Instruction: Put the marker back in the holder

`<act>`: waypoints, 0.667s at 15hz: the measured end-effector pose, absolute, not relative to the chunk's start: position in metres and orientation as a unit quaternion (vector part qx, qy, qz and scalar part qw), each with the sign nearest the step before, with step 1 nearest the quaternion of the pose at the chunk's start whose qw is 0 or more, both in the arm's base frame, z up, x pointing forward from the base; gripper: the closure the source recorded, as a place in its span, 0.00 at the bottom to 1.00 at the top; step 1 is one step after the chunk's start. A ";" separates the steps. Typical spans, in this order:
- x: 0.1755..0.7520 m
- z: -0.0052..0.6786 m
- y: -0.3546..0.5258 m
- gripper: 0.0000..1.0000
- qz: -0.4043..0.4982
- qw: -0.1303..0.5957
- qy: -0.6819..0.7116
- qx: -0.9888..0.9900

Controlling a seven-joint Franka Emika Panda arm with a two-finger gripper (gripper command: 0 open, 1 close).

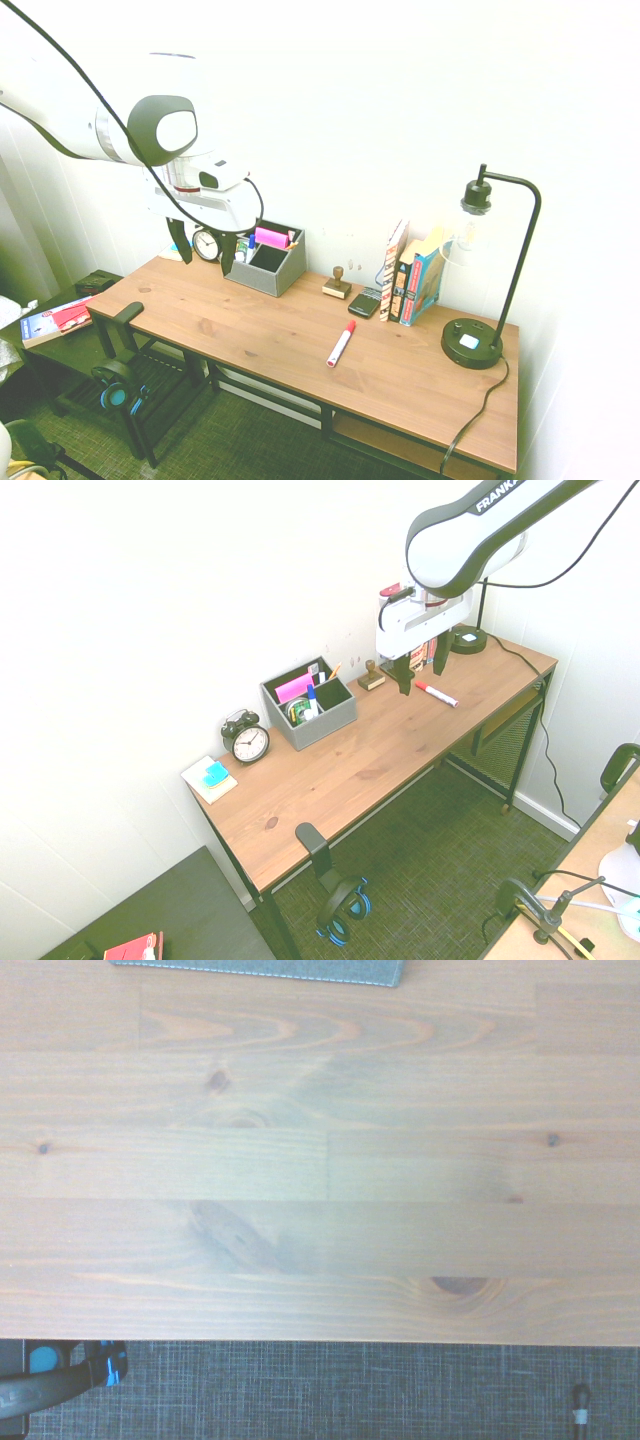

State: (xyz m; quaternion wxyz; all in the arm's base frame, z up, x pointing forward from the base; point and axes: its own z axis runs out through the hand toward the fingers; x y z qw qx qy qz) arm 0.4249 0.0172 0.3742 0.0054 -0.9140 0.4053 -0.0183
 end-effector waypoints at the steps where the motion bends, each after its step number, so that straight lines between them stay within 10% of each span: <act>1: 0.425 0.374 0.017 0.00 -0.018 0.005 0.405 -0.914; 10: 0.457 0.313 -0.139 0.00 -0.050 -0.008 0.390 -0.919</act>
